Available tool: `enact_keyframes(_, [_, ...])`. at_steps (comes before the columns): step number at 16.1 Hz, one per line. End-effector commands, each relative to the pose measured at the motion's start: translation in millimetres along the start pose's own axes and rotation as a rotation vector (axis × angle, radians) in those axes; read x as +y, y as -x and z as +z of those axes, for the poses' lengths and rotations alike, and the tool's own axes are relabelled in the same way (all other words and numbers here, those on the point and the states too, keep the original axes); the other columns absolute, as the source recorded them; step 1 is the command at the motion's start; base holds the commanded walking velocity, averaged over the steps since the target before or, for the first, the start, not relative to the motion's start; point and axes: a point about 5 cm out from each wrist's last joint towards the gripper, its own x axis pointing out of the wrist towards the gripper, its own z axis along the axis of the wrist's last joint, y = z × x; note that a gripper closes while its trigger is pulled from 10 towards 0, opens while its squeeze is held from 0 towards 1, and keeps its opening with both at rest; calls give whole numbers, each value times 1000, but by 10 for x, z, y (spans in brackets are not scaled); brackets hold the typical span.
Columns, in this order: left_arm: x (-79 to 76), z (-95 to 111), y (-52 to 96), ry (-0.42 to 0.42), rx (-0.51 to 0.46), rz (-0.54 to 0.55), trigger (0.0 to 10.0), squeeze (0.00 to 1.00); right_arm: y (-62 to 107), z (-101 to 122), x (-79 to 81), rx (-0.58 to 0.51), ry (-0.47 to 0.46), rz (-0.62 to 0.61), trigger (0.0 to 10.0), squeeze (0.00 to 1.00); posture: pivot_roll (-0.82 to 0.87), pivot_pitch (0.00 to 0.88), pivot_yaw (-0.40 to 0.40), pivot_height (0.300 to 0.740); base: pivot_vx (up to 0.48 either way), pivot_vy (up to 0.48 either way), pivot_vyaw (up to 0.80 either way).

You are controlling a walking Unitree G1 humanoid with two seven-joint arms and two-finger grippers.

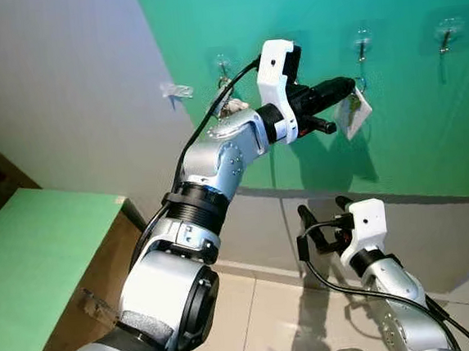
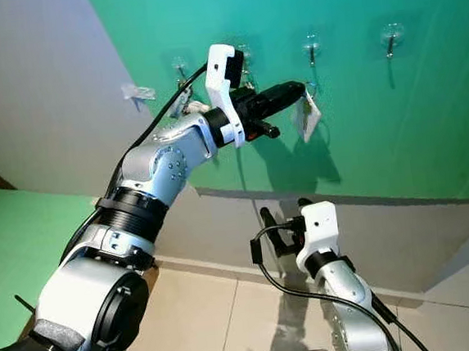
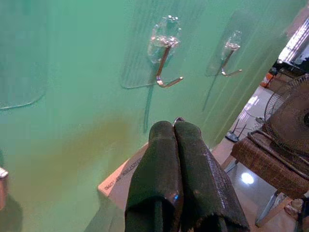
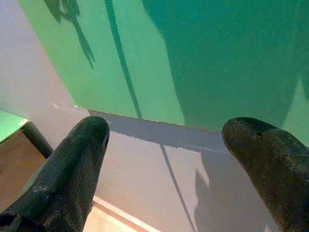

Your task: Hang keys on a hook

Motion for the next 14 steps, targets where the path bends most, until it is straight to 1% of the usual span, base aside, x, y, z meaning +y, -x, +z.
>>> enact_keyframes(1, [-133,50,-130,-14,-7,-55,0,0,-20,18,53,-3,-9,12,10000,0,-350,0,228,740,0,0,0])
enact_keyframes(4, [-170,147,-165,-19,-35,-72,0,0,-24,13,55,-1,-11,13,10000,0,-350,2,229,740,0,0,0])
enact_keyframes(5, [-185,215,-177,-21,-56,-74,0,0,-19,4,58,3,-12,14,10000,0,-350,3,229,740,0,0,0])
enact_keyframes(7, [-190,265,-185,-27,-69,-68,0,0,-13,1,58,6,-12,15,10000,0,-352,5,227,740,0,0,0])
enact_keyframes(9, [-200,298,-192,-62,-71,-69,0,0,-9,1,55,7,-12,15,10000,0,-353,7,227,740,0,0,0])
enact_keyframes(10, [-208,319,-196,-65,-78,-70,0,0,-6,1,54,8,-13,15,10000,0,-354,10,227,740,0,0,0])
enact_keyframes(12, [-234,380,-202,-52,-101,-70,0,0,4,-1,50,11,-13,16,10000,0,-350,12,223,740,0,0,0])
enact_keyframes(14, [-249,378,-195,-42,-105,-65,0,0,6,-12,59,16,-16,20,10000,0,-346,13,222,740,0,0,0])
